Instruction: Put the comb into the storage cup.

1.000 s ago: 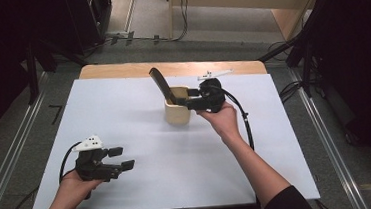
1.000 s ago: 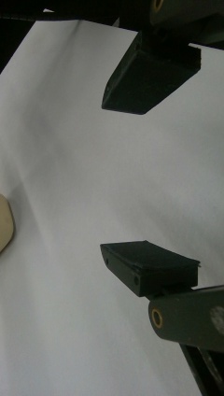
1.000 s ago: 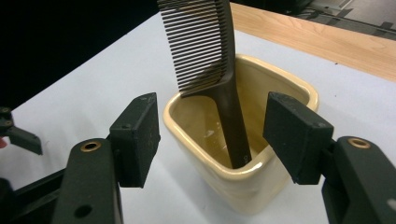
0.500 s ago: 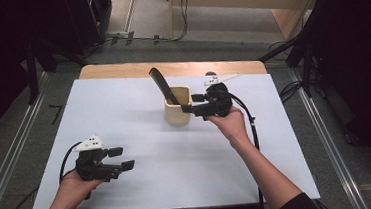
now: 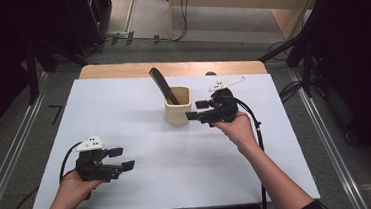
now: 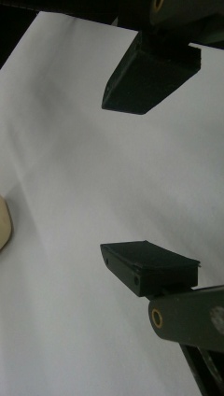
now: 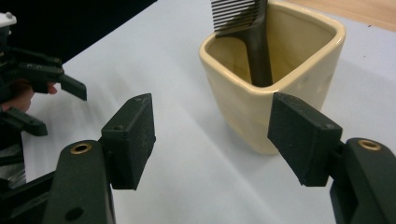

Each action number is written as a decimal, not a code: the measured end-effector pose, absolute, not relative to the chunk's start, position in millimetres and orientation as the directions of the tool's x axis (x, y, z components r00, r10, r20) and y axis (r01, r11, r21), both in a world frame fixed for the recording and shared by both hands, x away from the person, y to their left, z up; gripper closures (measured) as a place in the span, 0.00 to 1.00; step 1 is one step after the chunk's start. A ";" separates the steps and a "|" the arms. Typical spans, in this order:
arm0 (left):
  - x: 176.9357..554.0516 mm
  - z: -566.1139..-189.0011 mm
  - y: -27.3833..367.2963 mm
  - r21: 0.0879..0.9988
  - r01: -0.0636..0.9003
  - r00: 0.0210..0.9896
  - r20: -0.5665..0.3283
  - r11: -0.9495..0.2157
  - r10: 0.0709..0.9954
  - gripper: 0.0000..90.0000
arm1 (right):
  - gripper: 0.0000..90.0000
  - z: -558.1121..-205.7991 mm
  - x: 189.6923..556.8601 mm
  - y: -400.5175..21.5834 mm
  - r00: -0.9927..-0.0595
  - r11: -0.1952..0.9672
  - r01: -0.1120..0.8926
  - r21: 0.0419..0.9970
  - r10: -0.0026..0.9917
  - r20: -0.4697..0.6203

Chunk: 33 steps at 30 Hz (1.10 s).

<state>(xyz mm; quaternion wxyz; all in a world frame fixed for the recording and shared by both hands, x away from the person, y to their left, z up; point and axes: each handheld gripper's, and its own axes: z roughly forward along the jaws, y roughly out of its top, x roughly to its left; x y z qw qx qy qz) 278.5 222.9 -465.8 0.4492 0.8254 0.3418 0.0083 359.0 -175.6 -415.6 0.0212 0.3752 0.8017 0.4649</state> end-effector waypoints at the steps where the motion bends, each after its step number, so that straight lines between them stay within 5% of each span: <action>1: 278.4 -465.9 222.8 0.747 0.557 0.766 -0.293 -0.363 0.573 0.30 | 0.33 -415.8 357.8 -176.1 -0.719 0.290 0.583 0.759 0.620 0.315; 33: 278.1 -466.6 221.9 0.743 0.560 0.766 -0.296 -0.367 0.570 0.30 | 0.26 -436.8 319.1 -190.3 -0.719 0.322 0.605 0.728 0.614 0.326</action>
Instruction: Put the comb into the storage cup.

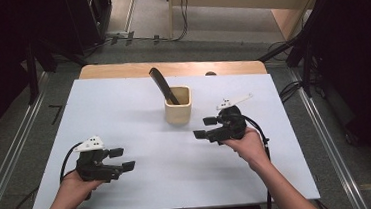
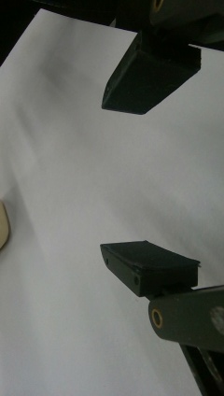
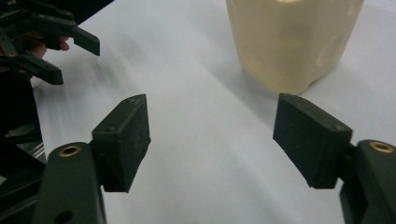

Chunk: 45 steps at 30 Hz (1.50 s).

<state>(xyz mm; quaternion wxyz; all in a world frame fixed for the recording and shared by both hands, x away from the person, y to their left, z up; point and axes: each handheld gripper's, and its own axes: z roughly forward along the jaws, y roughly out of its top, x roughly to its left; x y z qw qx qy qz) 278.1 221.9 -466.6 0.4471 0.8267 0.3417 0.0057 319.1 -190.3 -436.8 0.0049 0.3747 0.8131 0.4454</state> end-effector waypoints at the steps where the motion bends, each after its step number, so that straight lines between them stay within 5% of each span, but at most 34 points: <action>1: 278.2 -466.5 222.0 0.743 0.559 0.767 -0.295 -0.368 0.569 0.30 | 0.26 -437.6 317.8 -190.7 -0.717 0.321 0.605 0.729 0.618 0.324; 45: 277.3 -466.5 221.5 0.740 0.560 0.771 -0.300 -0.372 0.562 0.30 | 0.22 -461.6 267.3 -227.3 -0.688 0.321 0.642 0.696 0.642 0.338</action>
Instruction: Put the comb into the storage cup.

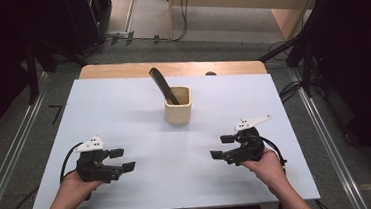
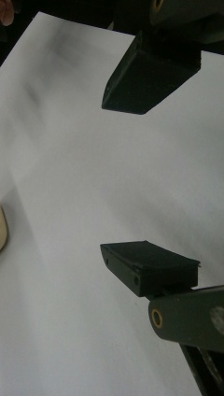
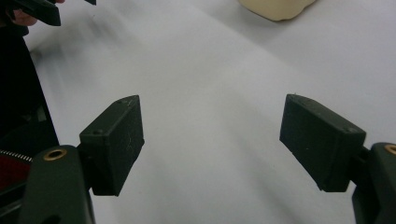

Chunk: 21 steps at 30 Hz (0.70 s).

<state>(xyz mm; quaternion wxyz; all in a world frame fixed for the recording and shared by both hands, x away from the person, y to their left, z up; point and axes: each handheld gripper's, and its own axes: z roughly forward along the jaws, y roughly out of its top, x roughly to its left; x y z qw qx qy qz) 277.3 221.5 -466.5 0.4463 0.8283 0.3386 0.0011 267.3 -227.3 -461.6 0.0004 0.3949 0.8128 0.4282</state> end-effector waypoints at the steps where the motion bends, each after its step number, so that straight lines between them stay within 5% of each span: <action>1: 277.3 -466.5 221.5 0.740 0.560 0.771 -0.300 -0.372 0.562 0.30 | 0.22 -461.7 266.5 -228.6 -0.687 0.318 0.640 0.699 0.643 0.337; 21: 276.2 -466.6 221.5 0.740 0.557 0.774 -0.297 -0.378 0.560 0.30 | 0.22 -468.3 246.0 -257.2 -0.648 0.279 0.643 0.713 0.695 0.312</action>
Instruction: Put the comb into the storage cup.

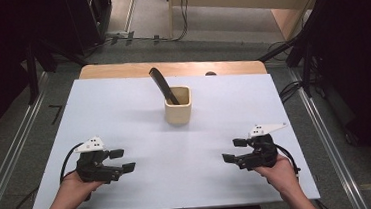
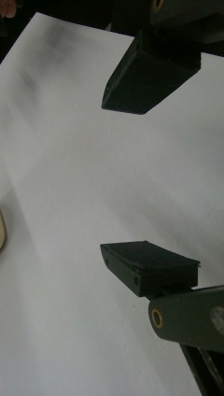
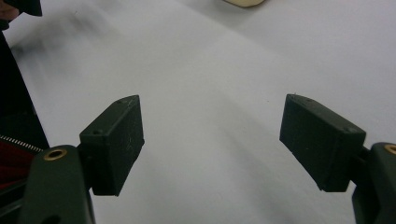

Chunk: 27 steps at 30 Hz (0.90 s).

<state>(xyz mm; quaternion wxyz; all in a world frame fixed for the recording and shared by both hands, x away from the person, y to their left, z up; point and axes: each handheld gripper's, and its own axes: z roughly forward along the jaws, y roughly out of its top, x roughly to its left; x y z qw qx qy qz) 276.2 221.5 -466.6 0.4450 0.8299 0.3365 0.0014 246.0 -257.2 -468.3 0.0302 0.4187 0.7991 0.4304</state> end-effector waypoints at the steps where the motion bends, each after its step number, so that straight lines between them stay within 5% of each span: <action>1: 276.2 -466.6 221.5 0.740 0.557 0.774 -0.297 -0.378 0.560 0.30 | 0.22 -468.3 246.0 -257.2 -0.648 0.279 0.643 0.713 0.695 0.312; 27: 276.1 -466.6 221.4 0.737 0.554 0.777 -0.292 -0.387 0.557 0.30 | 0.22 -475.4 242.4 -266.9 -0.621 0.265 0.655 0.708 0.721 0.306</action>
